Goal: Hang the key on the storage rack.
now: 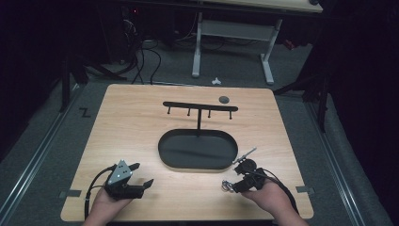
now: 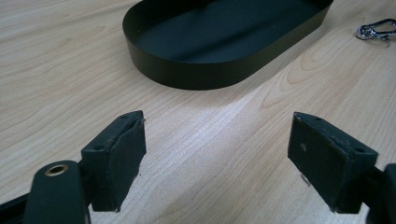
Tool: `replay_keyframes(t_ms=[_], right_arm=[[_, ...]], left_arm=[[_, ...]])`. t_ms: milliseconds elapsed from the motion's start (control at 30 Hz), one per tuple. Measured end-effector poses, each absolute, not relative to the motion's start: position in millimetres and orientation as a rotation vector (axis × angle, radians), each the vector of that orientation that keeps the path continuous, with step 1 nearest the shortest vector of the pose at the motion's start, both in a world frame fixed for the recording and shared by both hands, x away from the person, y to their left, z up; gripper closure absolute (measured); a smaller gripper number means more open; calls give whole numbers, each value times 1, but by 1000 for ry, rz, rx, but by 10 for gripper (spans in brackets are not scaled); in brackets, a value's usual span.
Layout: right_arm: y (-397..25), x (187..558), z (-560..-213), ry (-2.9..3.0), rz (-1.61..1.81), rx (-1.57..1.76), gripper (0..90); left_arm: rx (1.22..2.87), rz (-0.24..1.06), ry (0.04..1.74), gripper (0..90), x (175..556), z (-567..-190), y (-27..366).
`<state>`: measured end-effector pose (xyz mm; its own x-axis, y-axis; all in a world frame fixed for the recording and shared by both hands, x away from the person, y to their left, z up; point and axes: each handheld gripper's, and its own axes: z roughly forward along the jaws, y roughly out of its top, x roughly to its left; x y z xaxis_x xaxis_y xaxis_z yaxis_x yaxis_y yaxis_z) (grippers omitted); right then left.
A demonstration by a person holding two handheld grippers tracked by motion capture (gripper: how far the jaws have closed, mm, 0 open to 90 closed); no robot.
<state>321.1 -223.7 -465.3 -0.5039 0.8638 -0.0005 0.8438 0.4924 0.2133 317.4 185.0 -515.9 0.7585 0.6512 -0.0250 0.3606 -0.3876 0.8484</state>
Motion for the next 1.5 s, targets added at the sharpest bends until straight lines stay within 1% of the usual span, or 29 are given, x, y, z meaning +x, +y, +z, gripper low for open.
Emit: replay_keyframes(t_ms=[233, 400, 600, 667, 733, 800, 1200, 1433, 1500], right_arm=[[-208, 325, -472, 2649, 296, 1480, 501], [-208, 327, -478, 2649, 266, 1508, 549], [-210, 328, -486, 2662, 274, 1528, 581], [-209, 329, -489, 2675, 270, 1500, 614], [-208, 328, -489, 2672, 270, 1506, 665], [-206, 327, -488, 2671, 267, 1494, 686], [-207, 320, -488, 2676, 275, 1436, 699], [-209, 317, -486, 2639, 294, 1469, 708], [-212, 317, -481, 2623, 337, 1462, 846]], left_arm=[[2017, 388, 758, 200, 317, -516, 185], [2018, 386, 755, 205, 317, -516, 185], [2019, 387, 754, 205, 317, -516, 184], [2020, 387, 754, 205, 317, -516, 184], [2020, 388, 755, 206, 317, -516, 185], [2020, 387, 756, 205, 317, -516, 185], [2021, 390, 755, 206, 317, -516, 184], [2023, 389, 756, 206, 317, -516, 184], [2023, 389, 757, 206, 317, -517, 184]])
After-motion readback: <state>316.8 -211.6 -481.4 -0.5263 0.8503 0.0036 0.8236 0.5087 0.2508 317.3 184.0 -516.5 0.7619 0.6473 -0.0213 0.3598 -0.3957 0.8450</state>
